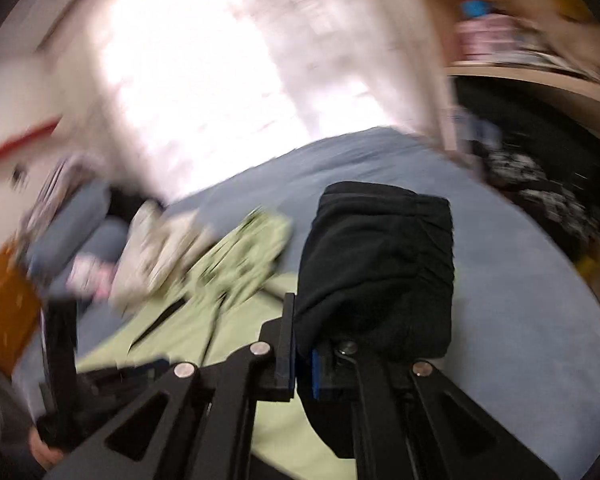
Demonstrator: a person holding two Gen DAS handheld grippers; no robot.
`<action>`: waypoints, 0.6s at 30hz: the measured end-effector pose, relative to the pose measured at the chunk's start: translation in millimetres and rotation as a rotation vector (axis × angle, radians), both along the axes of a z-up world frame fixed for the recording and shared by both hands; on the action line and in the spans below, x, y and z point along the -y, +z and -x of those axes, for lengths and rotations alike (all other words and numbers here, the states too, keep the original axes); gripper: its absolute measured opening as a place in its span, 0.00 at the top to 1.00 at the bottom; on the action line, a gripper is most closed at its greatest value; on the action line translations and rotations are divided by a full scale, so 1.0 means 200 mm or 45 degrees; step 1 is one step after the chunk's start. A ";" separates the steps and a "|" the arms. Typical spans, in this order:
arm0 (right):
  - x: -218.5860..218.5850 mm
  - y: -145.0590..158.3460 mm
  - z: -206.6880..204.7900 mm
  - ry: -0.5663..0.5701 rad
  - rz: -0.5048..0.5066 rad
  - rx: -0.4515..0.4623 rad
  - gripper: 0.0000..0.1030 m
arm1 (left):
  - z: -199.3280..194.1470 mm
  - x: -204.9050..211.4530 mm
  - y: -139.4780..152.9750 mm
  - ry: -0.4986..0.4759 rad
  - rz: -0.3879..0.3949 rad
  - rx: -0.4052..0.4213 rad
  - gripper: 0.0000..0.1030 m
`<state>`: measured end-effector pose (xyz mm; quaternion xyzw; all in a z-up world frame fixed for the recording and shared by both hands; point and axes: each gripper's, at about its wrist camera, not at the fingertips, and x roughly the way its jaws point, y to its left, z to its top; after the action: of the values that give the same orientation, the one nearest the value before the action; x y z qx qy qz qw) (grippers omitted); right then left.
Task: Fold large clothes
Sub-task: 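Fold the black sleeve across the jacket front with the right gripper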
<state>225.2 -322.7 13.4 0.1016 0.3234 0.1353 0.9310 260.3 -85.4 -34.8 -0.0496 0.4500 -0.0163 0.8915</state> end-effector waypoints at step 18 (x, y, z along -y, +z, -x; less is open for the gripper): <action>-0.55 -0.59 0.22 0.179 0.249 -0.305 0.50 | 0.21 -0.27 -0.35 -0.074 0.107 -0.098 0.48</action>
<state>182.1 -212.5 -104.4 0.0031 0.4500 0.1548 0.8795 217.7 -30.5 -104.7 -0.0744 0.4842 -0.0592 0.8698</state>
